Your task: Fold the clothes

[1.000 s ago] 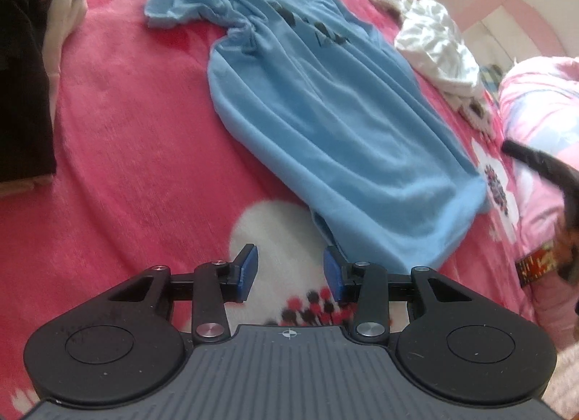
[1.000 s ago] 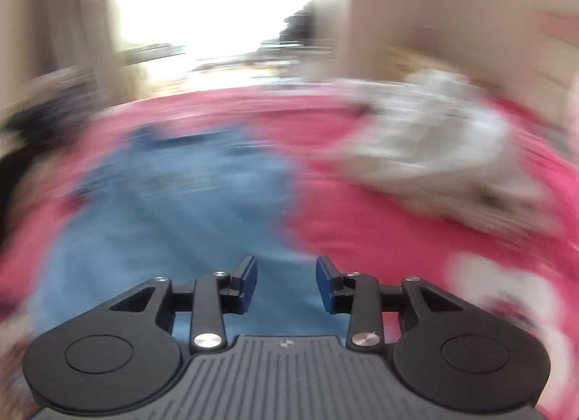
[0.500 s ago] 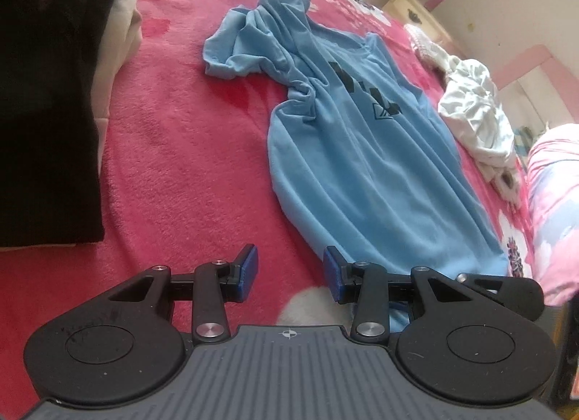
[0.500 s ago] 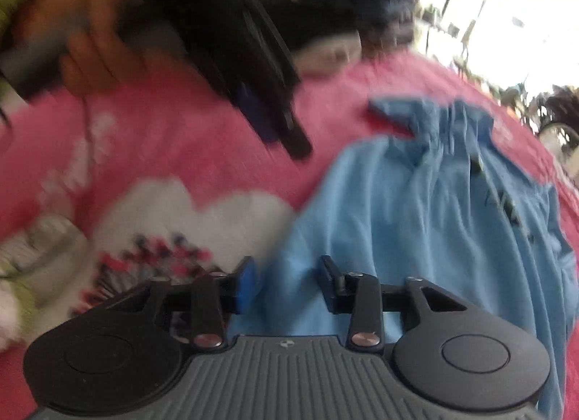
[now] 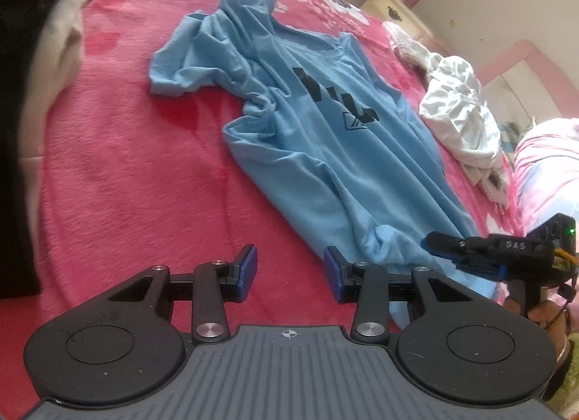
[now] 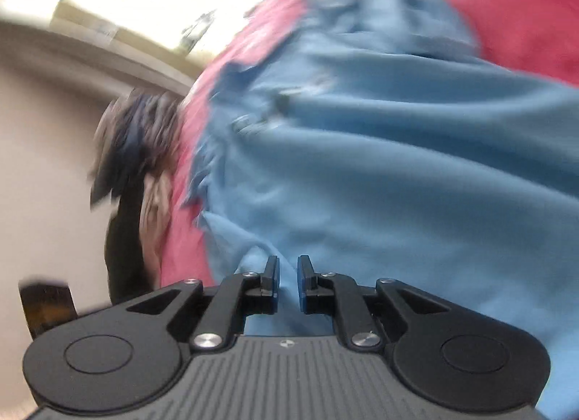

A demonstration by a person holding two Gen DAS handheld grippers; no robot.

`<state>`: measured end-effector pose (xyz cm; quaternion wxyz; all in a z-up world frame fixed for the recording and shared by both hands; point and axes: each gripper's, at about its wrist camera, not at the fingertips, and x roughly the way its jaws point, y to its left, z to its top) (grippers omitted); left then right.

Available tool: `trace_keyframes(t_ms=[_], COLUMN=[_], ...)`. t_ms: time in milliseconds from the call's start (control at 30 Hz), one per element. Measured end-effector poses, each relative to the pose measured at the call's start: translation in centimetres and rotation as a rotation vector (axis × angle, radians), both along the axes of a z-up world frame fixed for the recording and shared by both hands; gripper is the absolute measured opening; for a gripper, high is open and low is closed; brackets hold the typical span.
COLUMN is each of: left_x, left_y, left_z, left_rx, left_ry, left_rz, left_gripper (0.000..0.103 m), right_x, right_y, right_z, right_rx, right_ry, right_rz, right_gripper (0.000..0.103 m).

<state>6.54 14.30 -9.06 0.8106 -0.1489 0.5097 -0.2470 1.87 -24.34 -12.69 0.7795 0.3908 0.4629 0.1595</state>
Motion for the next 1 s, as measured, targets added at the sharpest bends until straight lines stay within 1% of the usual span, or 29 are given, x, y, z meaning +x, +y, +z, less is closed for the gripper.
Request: trace_keyframes(t_ms=[33,67,100,133,200,233,267,333,367,433,500,533,567,600,667,733,767,867,1000], left_x=[0.1,0.2,0.3,0.4,0.6,0.7,0.8,1.0,0.9,0.7,0.5,0.4,0.1,-0.1,-0.7,-1.3,-1.5,-2.2,-2.7], left_y=[-0.3,-0.5,-0.8,-1.1,-1.6,-1.9,-2.2,-2.7,-2.8,-3.1,-3.4,-3.4,-3.4,-3.2,-2.7,-2.1,-1.8,-0.9,-0.3], left_z=[0.0,0.0,0.0,-0.1,-0.1,-0.1,-0.1,-0.1,-0.1,0.0,0.1,0.0,0.0,0.0,0.0,-0.1,-0.2,-0.8,-1.9], left_rx=[-0.002,-0.005,-0.007,-0.010,-0.014,-0.017,-0.019,-0.024,-0.027,-0.034,-0.040,-0.042,-0.044,-0.047,-0.058,-0.075,-0.085,-0.100,-0.092], left_ry=[-0.001,-0.001,-0.002,-0.003,-0.004,-0.005,-0.005,-0.007,-0.008,-0.012,-0.015,-0.010,-0.006,-0.002,0.002,0.022,0.038,0.077,0.126], left_rz=[-0.004,-0.008,-0.011,-0.015,-0.023,-0.026,-0.030,-0.038,-0.047,-0.064,-0.080,-0.085,-0.091,-0.099,-0.115,-0.127,-0.129,-0.134,-0.122], left_gripper=[0.040,0.040,0.040,0.040,0.040,0.040,0.040,0.040,0.040,0.040,0.040,0.040,0.040,0.040,0.040,0.040,0.041,0.041,0.041], right_x=[-0.4,-0.8,-1.2,-1.4,-1.6,-1.8,-1.9,-2.0,-1.9,-0.6,0.3,0.6,0.3,-0.3,-1.3,-3.3,-4.0,-5.5,-7.0], right_y=[-0.8,-1.2,-1.4,-1.2,0.8,1.8,2.9,6.1,7.3,8.7,9.1,9.3,9.5,9.7,10.1,10.5,10.8,11.7,13.0], right_z=[0.0,0.4,1.0,1.8,3.6,4.4,5.3,6.4,6.6,5.9,4.7,4.0,4.2,4.5,5.1,6.5,6.8,6.8,6.4], right_rx=[0.015,0.010,0.000,-0.031,-0.135,-0.189,-0.243,-0.399,-0.460,-0.506,-0.528,-0.544,-0.551,-0.556,-0.566,-0.535,-0.526,-0.527,-0.548], right_ry=[-0.011,-0.040,-0.072,-0.115,-0.215,-0.265,-0.315,-0.407,-0.432,-0.415,-0.357,-0.330,-0.346,-0.370,-0.419,-0.505,-0.524,-0.545,-0.553], right_rz=[-0.024,-0.029,-0.030,-0.007,0.096,0.150,0.204,0.350,0.395,0.432,0.461,0.482,0.496,0.508,0.532,0.566,0.591,0.668,0.768], right_gripper=[0.022,0.023,0.023,0.024,0.030,0.038,0.043,0.045,0.046,0.046,0.046,0.039,0.020,0.015,0.013,0.013,0.013,0.013,0.015])
